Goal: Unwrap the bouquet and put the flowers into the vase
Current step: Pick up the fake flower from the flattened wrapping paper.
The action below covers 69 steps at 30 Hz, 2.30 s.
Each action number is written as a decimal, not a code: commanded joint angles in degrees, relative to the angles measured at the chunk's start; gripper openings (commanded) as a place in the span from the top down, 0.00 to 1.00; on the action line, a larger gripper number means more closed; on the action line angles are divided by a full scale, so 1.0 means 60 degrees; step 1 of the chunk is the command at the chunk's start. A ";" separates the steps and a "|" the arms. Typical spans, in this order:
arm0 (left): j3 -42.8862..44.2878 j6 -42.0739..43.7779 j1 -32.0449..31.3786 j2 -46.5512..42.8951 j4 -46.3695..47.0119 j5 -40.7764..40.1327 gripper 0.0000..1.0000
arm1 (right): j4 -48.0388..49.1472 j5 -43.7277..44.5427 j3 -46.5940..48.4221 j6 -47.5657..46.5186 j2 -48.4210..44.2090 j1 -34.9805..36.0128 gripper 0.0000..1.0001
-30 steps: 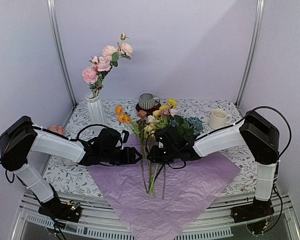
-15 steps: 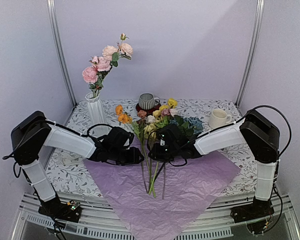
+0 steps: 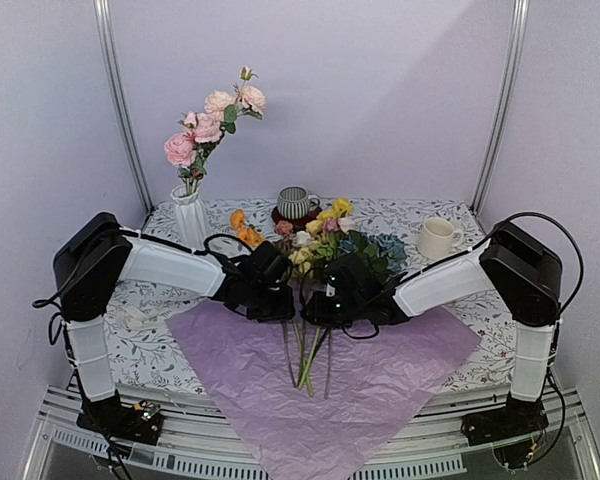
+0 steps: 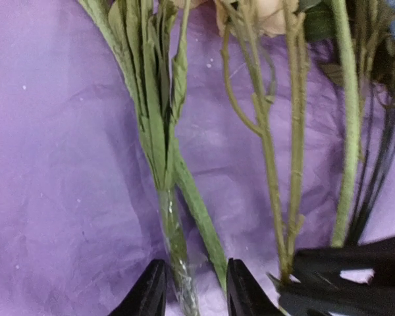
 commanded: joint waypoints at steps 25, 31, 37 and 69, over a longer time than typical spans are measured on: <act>0.1054 -0.0533 -0.0811 0.0475 -0.2521 -0.1896 0.70 | 0.0125 0.2191 -0.1120 -0.1119 -0.2542 -0.0038 0.79; 0.0425 -0.0475 -0.0844 -0.0424 -0.2146 -0.1821 0.68 | 0.0066 0.2236 -0.1207 -0.1268 -0.2593 -0.0042 0.79; -0.0199 -0.0254 -0.0840 -0.0881 -0.1426 -0.1485 0.64 | 0.0033 0.2255 -0.1200 -0.1378 -0.2565 -0.0031 0.79; 0.0461 -0.0696 -0.1067 -0.1994 -0.3374 -0.3302 1.00 | -0.0115 0.3098 -0.1441 -0.2961 -0.3848 -0.0627 0.79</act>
